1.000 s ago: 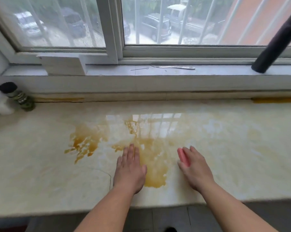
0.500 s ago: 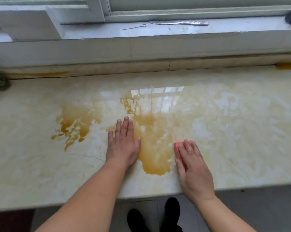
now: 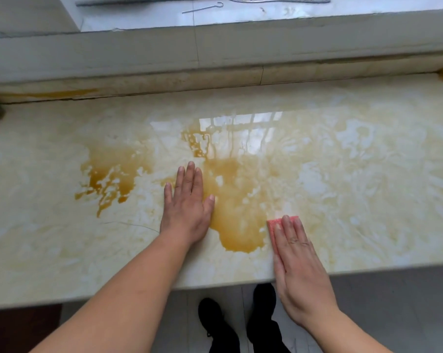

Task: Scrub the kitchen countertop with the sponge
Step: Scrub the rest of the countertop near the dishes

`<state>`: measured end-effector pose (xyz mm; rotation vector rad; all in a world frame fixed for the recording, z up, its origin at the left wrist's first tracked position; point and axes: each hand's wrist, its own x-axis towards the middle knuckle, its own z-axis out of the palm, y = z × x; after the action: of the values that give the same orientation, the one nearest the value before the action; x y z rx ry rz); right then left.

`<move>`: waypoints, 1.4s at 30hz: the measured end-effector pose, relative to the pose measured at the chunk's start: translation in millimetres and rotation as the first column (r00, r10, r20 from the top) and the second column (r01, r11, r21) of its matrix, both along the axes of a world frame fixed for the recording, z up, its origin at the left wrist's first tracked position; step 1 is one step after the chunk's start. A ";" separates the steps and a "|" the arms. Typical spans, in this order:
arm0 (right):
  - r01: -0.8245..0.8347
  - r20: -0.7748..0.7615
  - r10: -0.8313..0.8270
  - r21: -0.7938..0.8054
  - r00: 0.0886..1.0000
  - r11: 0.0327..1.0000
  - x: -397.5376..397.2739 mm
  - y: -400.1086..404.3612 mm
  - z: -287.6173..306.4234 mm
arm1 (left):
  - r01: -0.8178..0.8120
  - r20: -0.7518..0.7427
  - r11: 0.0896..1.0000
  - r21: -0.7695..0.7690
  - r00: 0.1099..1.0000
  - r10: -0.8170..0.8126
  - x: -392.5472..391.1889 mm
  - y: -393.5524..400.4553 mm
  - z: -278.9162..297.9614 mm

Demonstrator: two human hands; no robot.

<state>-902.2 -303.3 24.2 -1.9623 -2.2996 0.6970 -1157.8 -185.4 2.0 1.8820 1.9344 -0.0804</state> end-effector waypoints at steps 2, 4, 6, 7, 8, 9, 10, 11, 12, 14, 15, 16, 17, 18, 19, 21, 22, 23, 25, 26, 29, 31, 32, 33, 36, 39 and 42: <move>-0.003 -0.013 0.003 0.015 1.000 1.000 2.1 -20.9 -1.9 | 0.004 -0.005 1.000 0.020 1.000 -0.004 -5.2 -6.2 1.8; 0.000 -0.049 0.001 0.024 0.999 1.000 -1.9 -30.0 -3.5 | 0.013 -0.037 0.999 0.038 0.999 -0.012 -9.1 -15.9 2.3; -0.098 -0.078 0.102 0.050 0.992 0.994 -20.4 -32.7 -5.3 | 0.027 -0.056 0.999 0.032 0.998 -0.025 -12.1 -27.6 1.5; -0.166 -0.076 0.171 0.063 0.982 0.984 -34.4 -33.4 -6.9 | 0.031 -0.059 0.999 0.027 0.998 -0.029 -13.2 -32.0 0.3; -0.215 -0.068 0.219 0.063 0.973 0.975 -50.0 -34.1 -9.2 | 0.034 -0.060 0.999 0.024 0.998 -0.033 -14.8 -36.2 -1.5; -0.231 -0.056 0.234 0.055 0.971 0.971 -65.4 -32.1 -11.2 | 0.038 -0.063 0.999 0.026 0.997 -0.036 -16.6 -37.9 -2.5; -0.224 -0.048 0.226 0.043 0.973 0.974 -78.8 -29.6 -13.1 | 0.045 -0.066 0.999 0.028 0.997 -0.043 -18.2 -39.7 -3.5; -0.215 -0.046 0.216 0.031 0.975 0.976 -88.7 -24.6 -14.2 | 0.052 -0.068 0.998 0.032 0.996 -0.050 -19.5 -40.1 -4.0; -0.216 -0.043 0.217 0.023 0.975 0.976 -93.4 -19.6 -14.8 | 0.057 -0.066 0.998 0.038 0.996 -0.054 -20.0 -40.3 -4.7; -0.245 -0.033 0.246 0.026 0.969 0.969 -90.9 -11.4 -14.5 | 0.055 -0.063 0.997 0.045 0.997 -0.052 -20.6 -40.8 -5.2; -0.255 -0.028 0.256 0.031 0.966 0.967 -84.5 -9.1 -13.8 | 0.055 -0.064 0.997 0.047 0.997 -0.052 -20.3 -40.8 -5.5; -0.253 -0.025 0.254 0.030 0.967 0.967 -75.9 -8.1 -13.2 | 0.056 -0.066 0.997 0.048 0.996 -0.053 -19.5 -40.9 -5.5; -0.242 -0.016 0.242 0.026 0.970 0.970 -66.1 -7.7 -12.8 | 0.055 -0.069 0.997 0.045 0.996 -0.052 -18.9 -40.9 -5.2; -0.217 -0.004 0.218 0.020 0.976 0.976 -54.7 -7.4 -12.5 | 0.051 -0.073 0.998 0.042 0.996 -0.048 -17.9 -41.2 -4.9; -0.185 0.010 0.184 0.016 0.983 0.983 -42.5 -7.2 -12.1 | 0.045 -0.076 0.998 0.039 0.996 -0.042 -17.0 -41.4 -4.5; -0.115 0.038 0.115 0.011 0.993 0.993 -18.5 -7.5 -9.7 | 0.033 -0.079 0.999 0.031 0.996 -0.030 -13.7 -42.7 -3.1; -0.086 0.050 0.086 0.009 0.995 0.996 -8.5 -8.5 -7.9 | 0.029 -0.079 0.999 0.028 0.996 -0.027 -10.9 -44.0 -2.4; -0.063 0.059 0.062 0.009 0.996 0.998 -1.4 -10.0 -6.4 | 0.031 -0.079 0.999 0.027 0.996 -0.029 -7.2 -45.5 -2.3; -0.034 0.064 0.033 0.011 0.997 0.999 3.5 -13.3 -5.4 | 0.045 -0.072 0.999 0.028 0.996 -0.042 2.1 -49.2 -3.2; -0.030 0.059 0.029 0.015 0.998 0.999 2.4 -14.0 -5.9 | 0.050 -0.067 0.998 0.029 0.997 -0.048 6.7 -50.6 -4.1; -0.065 0.028 0.064 0.034 0.998 0.997 -8.2 -1.0 -10.4 | 0.039 -0.071 0.999 0.033 0.997 -0.036 15.3 -50.8 -7.6; -0.094 0.013 0.094 0.039 0.996 0.995 -20.6 25.6 -14.7 | 0.031 -0.087 0.999 0.028 0.996 -0.028 16.9 -49.9 -9.3; -0.092 0.002 0.092 0.032 0.996 0.995 -29.1 42.3 -15.2 | 0.031 -0.093 0.999 0.028 0.995 -0.029 16.9 -50.2 -9.8; -0.082 -0.003 0.082 0.021 0.997 0.996 -37.6 57.9 -14.5 | 0.032 -0.095 0.999 0.032 0.995 -0.028 17.0 -50.4 -10.2; -0.067 -0.011 0.067 0.024 0.998 0.997 -51.4 73.6 -14.7 | 0.026 -0.091 0.999 0.038 0.996 -0.022 17.4 -49.8 -10.1; -0.104 -0.023 0.106 0.056 0.994 0.993 -37.7 39.6 -11.6 | 0.008 -0.077 0.999 0.045 0.997 -0.005 17.7 -50.4 -8.8; -0.128 -0.005 0.128 0.064 0.992 0.990 -25.9 6.9 -8.3 | 0.000 -0.074 0.998 0.059 0.997 0.004 18.9 -50.9 -7.7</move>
<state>-928.1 -296.4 15.9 -1.7939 -2.4277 0.6315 -1138.9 -236.4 -5.7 1.9403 2.0084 -0.0950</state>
